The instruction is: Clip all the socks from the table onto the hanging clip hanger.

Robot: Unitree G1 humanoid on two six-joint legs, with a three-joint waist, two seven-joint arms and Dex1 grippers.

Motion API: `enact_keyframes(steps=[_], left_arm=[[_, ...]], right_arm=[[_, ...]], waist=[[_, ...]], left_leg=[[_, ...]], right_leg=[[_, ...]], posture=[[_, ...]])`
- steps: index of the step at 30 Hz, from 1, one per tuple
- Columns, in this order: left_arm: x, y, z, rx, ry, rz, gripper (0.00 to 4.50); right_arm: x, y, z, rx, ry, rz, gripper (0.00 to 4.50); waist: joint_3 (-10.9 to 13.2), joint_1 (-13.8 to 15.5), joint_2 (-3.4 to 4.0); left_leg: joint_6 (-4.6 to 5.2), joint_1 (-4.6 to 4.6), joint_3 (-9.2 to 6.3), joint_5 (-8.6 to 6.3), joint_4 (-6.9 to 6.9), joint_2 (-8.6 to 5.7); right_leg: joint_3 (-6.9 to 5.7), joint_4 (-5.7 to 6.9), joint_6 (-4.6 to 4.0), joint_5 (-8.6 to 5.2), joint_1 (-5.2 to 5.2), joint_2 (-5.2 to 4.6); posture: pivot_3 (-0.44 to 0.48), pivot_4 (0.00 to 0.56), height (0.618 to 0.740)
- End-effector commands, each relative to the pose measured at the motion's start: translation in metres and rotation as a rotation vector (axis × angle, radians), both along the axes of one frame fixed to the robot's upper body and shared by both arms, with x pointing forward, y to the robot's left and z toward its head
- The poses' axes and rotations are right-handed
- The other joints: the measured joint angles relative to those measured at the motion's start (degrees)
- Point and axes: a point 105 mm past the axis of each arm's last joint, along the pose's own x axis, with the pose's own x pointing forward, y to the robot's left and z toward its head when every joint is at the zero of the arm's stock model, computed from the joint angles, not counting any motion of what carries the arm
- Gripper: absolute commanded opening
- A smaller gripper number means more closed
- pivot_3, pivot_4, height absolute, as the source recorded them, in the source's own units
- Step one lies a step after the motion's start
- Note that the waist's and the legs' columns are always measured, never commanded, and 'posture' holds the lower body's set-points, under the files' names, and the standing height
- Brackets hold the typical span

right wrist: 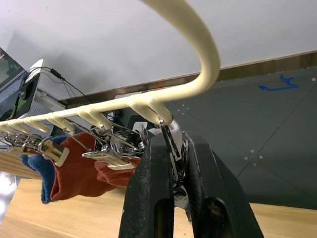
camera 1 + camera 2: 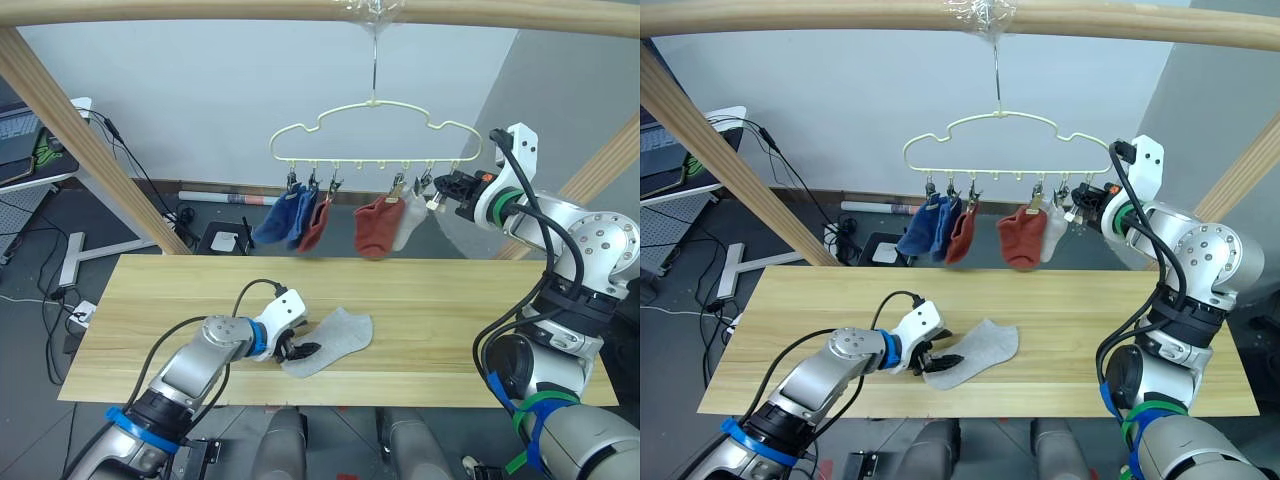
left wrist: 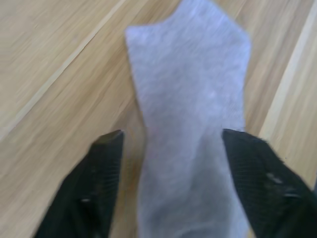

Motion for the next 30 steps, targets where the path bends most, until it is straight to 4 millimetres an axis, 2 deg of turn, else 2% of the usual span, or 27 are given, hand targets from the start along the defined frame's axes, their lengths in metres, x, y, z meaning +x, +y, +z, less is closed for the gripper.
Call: enact_keyframes(steps=[1,2,4,7,12,15,18,21,30], left_arm=[[-0.006,-0.02,0.026,-0.07,-0.099,-0.067,4.49],[-0.01,-0.028,0.029,-0.095,-0.114,-0.077,4.49],[-0.016,-0.043,0.022,-0.097,-0.138,-0.094,4.49],[-0.013,-0.054,0.007,-0.107,-0.127,-0.028,4.49],[-0.011,-0.064,-0.013,-0.091,-0.104,0.005,4.49],[-0.005,-0.063,-0.029,-0.052,-0.1,0.041,4.49],[-0.002,-0.063,-0.037,-0.012,-0.125,0.026,4.49],[-0.002,-0.066,-0.042,-0.005,-0.114,0.02,3.9],[-0.002,-0.056,-0.05,0.025,-0.114,0.007,1.19]], right_arm=[[-0.001,-0.013,-0.009,-0.007,0.019,-0.053,0.03],[-0.001,-0.012,-0.009,-0.007,0.017,-0.051,0.03],[-0.001,-0.012,-0.01,-0.006,0.017,-0.053,0.03],[0.0,-0.012,-0.01,-0.002,0.014,-0.061,0.03],[-0.002,-0.014,-0.01,-0.007,0.012,-0.072,0.03],[-0.002,-0.015,-0.01,-0.01,0.012,-0.077,0.03],[-0.002,-0.015,-0.01,-0.012,0.013,-0.079,0.03],[-0.002,-0.015,-0.011,-0.011,0.016,-0.08,0.03],[-0.002,-0.015,-0.011,-0.009,0.015,-0.079,0.03]], waist=[[0.0,0.1,0.0],[0.0,0.1,0.0],[0.0,0.2,0.0],[0.0,0.1,0.0],[0.0,0.1,-0.01],[0.0,0.1,0.0],[0.0,0.2,0.01],[0.0,0.1,0.01],[-0.1,0.1,0.02]], left_leg=[[0.0,-0.01,0.0,0.0,0.0,0.0],[0.0,-0.02,0.01,0.0,0.01,-0.01],[0.0,-0.03,0.01,0.0,0.0,-0.02],[0.0,-0.01,0.0,0.0,0.01,-0.02],[0.01,0.01,-0.01,0.01,0.04,-0.01],[0.01,0.01,0.0,0.01,0.05,-0.02],[0.01,0.01,0.0,0.01,0.05,-0.02],[0.01,0.03,0.0,0.01,0.05,-0.02],[0.01,0.05,0.0,0.01,0.05,-0.02]], right_leg=[[0.0,-0.03,-0.01,0.0,0.02,-0.01],[0.0,-0.04,0.0,0.01,0.01,-0.02],[0.0,-0.04,0.03,0.05,0.02,-0.04],[-0.01,-0.02,0.21,0.18,0.02,-0.03],[-0.02,0.03,0.29,0.17,0.01,-0.01],[-0.01,0.01,0.29,0.18,0.03,-0.01],[-0.02,0.01,0.26,0.21,0.05,-0.01],[-0.01,0.02,0.27,0.21,0.06,-0.01],[-0.01,0.02,0.27,0.21,0.09,-0.02]], posture=[[0.017,0.259,0.74],[0.017,0.259,0.74],[0.019,0.252,0.74],[0.01,0.249,0.74],[-0.008,0.25,0.74],[-0.008,0.25,0.74],[-0.008,0.25,0.74],[-0.018,0.253,0.74],[-0.021,0.256,0.74]])
